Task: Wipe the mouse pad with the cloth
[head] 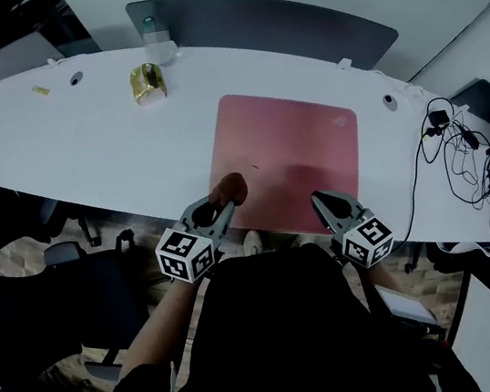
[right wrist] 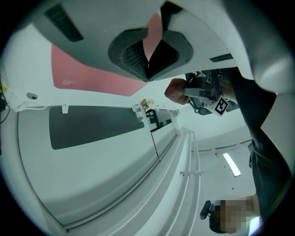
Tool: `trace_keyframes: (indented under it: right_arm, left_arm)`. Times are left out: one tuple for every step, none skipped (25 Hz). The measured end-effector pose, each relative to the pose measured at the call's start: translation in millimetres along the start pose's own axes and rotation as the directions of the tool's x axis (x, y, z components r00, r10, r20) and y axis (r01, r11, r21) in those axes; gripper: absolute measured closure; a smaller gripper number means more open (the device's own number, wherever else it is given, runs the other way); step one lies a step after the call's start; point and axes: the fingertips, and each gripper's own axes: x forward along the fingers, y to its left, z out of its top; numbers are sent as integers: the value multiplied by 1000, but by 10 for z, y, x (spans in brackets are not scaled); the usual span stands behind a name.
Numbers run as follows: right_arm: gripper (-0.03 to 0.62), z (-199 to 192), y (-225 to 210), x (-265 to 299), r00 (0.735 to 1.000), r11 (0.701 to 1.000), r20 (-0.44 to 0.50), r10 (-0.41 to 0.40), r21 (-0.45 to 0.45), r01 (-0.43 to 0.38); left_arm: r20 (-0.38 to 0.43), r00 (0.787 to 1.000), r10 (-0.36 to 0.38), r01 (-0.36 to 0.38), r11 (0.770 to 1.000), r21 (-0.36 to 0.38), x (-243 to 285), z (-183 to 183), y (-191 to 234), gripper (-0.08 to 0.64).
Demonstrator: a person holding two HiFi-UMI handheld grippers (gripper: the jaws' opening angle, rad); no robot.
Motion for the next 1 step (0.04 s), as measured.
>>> trace_keyframes:
  right_arm:
    - [566,-6,21,19,1000,1000,-3,4,-1,-4]
  left_arm:
    - [-2,1000,2,-3,1000,-3,-24,-16,20,474]
